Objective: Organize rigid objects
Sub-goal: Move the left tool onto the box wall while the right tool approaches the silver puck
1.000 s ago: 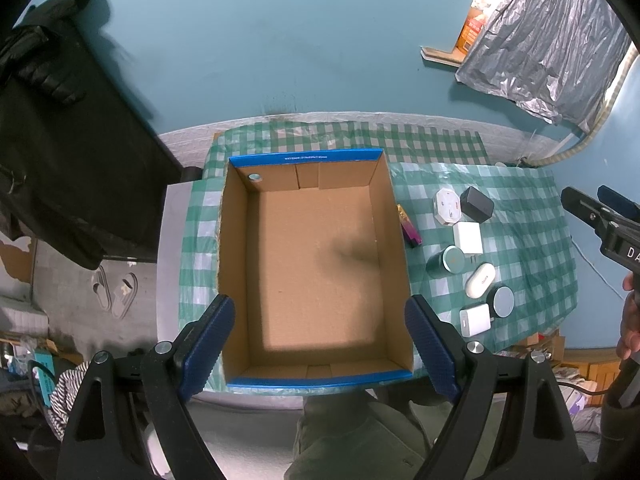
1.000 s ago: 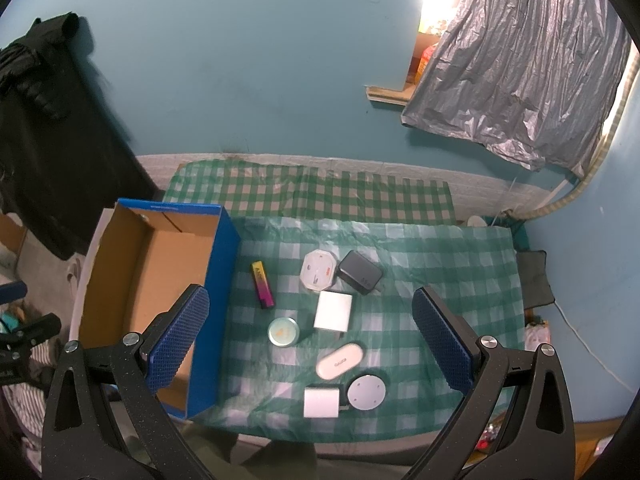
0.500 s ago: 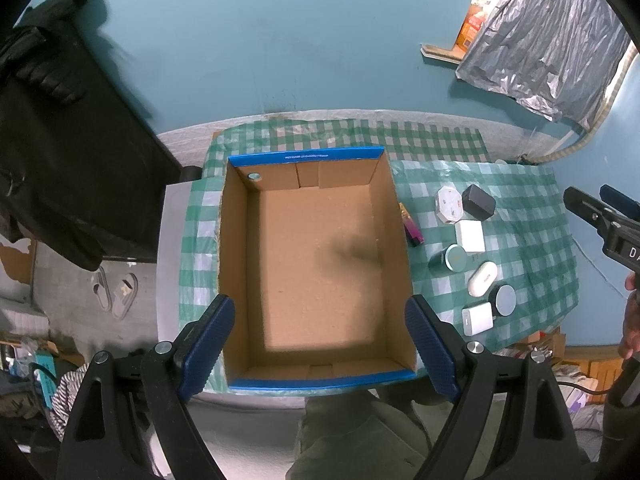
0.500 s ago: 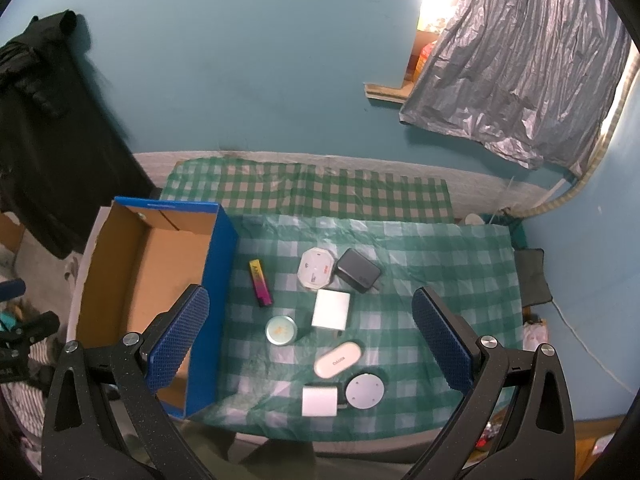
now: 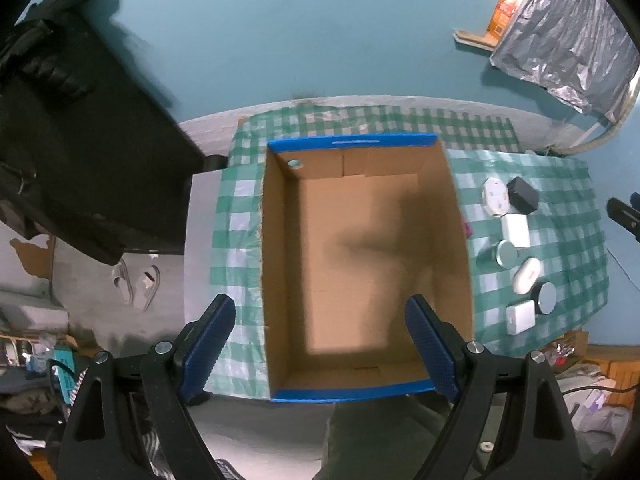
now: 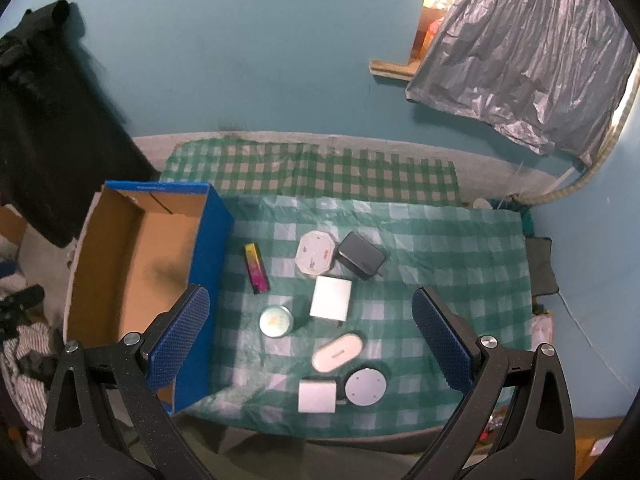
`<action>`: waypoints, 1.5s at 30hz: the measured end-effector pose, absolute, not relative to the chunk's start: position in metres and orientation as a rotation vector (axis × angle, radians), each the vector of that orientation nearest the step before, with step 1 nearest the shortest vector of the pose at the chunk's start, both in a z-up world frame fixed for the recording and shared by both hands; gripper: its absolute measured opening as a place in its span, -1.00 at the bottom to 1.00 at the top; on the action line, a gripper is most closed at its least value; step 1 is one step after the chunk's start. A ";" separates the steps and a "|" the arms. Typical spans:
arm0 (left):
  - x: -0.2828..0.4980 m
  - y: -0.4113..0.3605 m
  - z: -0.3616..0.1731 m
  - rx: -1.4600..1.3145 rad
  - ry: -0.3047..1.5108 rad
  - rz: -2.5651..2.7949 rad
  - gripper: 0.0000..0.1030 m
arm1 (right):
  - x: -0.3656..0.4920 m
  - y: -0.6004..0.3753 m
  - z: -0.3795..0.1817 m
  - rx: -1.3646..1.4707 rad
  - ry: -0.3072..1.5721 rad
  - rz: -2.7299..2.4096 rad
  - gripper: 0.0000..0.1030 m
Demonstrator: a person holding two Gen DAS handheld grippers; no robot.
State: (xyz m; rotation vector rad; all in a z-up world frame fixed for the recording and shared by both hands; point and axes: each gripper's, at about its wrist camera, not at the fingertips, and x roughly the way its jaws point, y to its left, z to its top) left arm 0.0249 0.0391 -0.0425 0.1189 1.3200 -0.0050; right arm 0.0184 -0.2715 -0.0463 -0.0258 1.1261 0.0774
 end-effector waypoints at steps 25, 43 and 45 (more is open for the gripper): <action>0.038 0.127 -0.142 0.024 1.498 0.062 0.71 | 0.014 -0.324 -0.167 0.139 1.377 -0.037 0.96; 0.012 0.122 -0.200 0.047 1.632 0.050 0.05 | -0.003 -0.345 -0.226 0.160 1.483 -0.109 0.96; 0.011 0.120 -0.203 0.052 1.652 0.036 -0.12 | -0.004 -0.347 -0.233 0.168 1.496 -0.114 0.95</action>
